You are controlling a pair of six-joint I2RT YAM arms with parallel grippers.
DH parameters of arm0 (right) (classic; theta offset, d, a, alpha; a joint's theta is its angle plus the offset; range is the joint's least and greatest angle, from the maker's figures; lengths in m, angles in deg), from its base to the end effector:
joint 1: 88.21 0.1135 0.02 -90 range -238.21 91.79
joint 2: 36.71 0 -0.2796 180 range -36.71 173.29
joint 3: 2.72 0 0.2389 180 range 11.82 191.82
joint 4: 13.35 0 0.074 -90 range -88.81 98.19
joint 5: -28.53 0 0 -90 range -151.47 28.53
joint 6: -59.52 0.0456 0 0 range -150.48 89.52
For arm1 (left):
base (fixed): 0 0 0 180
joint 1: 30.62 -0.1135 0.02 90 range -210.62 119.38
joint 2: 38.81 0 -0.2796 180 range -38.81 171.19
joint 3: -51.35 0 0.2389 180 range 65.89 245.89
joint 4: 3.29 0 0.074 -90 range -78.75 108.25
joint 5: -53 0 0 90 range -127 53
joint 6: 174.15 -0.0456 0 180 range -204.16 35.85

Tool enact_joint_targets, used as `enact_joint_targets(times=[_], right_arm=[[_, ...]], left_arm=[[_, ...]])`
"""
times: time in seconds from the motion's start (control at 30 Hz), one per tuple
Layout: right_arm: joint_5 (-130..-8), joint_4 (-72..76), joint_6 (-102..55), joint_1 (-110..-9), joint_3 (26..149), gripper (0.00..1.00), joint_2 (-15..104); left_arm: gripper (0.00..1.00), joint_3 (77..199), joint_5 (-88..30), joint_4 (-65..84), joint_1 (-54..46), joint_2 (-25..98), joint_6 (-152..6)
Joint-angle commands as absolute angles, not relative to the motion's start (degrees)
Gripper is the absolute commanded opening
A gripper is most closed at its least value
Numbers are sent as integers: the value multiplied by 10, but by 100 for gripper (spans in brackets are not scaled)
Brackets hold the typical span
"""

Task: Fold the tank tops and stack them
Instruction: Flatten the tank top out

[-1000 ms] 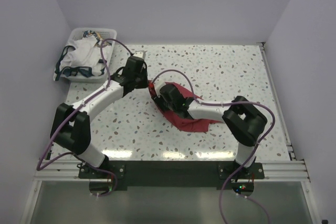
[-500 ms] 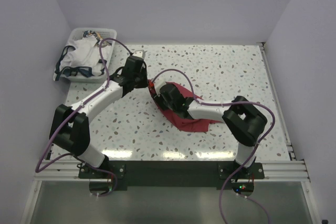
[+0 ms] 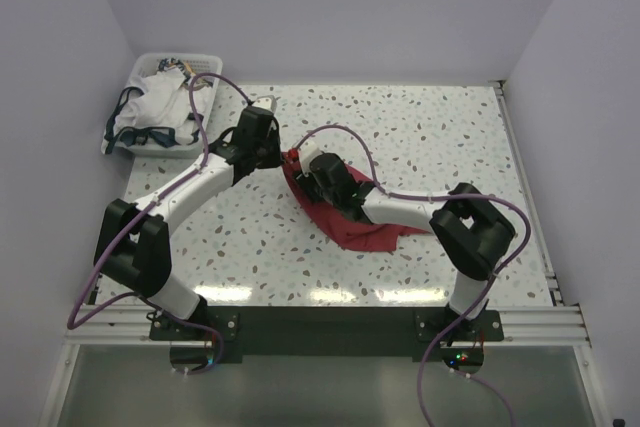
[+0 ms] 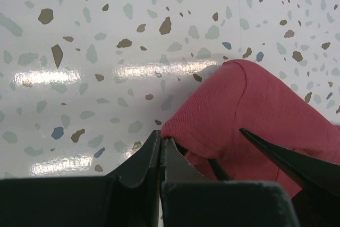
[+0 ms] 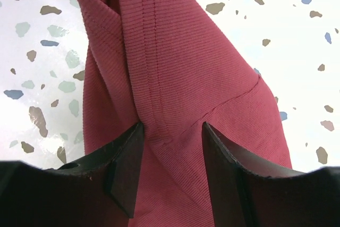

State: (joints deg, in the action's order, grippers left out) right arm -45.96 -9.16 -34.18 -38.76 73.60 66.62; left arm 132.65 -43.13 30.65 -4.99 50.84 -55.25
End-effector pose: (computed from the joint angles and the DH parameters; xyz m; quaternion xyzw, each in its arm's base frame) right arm 0.2681 0.2946 0.2160 -0.3269 0.8017 0.0808 0.4939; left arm 0.3113 -0.1440 0.2781 -0.0477 0.9123 -0.1415 0.3814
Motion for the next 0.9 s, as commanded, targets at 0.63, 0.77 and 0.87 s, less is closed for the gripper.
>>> enact_joint_targets(times=[0.63,0.77,0.87], right_arm=[[-453,-79,-365,-390,767,43,680],[-442,-77,-365,-390,773,35,686],[-437,-72,-364,-389,778,19,687]], left_arm=[[0,1354,-432,305,-51,488,-565],[0,1353,-432,306,-51,488,-566],[0,1353,-434,307,-51,486,-566]])
